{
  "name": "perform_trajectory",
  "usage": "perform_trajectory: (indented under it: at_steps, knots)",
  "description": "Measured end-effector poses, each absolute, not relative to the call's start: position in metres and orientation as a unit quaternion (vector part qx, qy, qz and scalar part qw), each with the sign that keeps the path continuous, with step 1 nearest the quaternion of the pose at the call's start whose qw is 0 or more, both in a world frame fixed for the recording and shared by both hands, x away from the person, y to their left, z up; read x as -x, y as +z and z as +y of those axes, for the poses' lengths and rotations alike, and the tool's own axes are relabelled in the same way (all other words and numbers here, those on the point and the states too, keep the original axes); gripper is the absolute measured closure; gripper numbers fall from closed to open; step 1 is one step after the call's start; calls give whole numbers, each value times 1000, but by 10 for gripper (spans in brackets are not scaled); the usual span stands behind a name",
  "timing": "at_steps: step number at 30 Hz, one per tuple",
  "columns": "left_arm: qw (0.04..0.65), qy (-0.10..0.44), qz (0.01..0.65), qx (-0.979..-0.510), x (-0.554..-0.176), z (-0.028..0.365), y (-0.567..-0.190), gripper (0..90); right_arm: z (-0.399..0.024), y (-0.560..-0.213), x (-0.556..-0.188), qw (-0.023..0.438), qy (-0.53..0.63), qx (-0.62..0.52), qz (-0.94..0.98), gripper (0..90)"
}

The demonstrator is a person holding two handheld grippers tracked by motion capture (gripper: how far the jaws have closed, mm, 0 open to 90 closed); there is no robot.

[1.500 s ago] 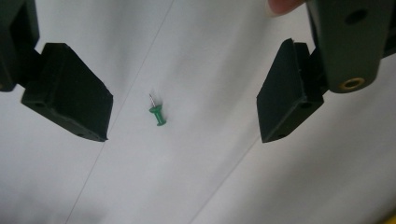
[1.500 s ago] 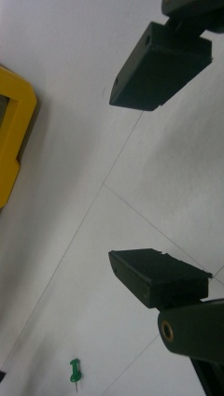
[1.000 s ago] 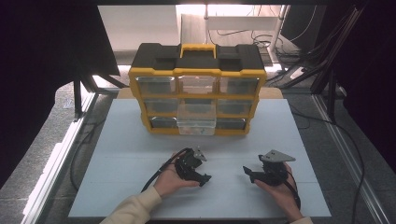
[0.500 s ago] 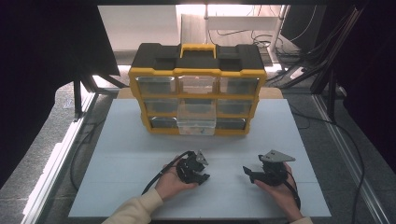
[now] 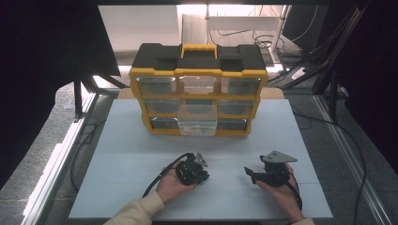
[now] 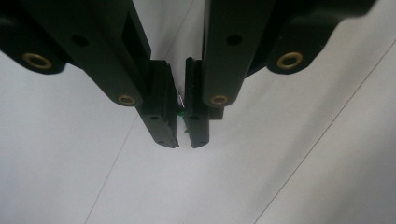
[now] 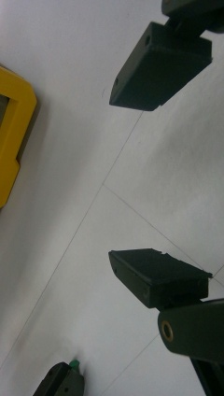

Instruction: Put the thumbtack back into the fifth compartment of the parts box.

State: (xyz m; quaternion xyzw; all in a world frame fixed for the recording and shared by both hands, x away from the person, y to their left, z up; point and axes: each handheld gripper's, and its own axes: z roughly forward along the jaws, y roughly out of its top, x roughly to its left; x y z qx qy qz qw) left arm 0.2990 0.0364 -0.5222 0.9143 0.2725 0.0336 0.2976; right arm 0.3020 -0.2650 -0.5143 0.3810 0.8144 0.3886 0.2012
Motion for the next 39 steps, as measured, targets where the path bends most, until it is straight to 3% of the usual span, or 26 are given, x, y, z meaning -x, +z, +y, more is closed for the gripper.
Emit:
perform_trajectory:
  at_steps: [8,26,39]
  knots:
    - [322,16,274,-906,-302,48,-519,831,-265,-514,-302,202,388,-382,814,216]
    - [453,-12,304,-838,-296,93,-488,831,-265,-514,-302,202,388,-383,814,216]
    - [503,16,312,-806,-293,117,-468,830,-265,-514,-302,202,387,-382,814,216]
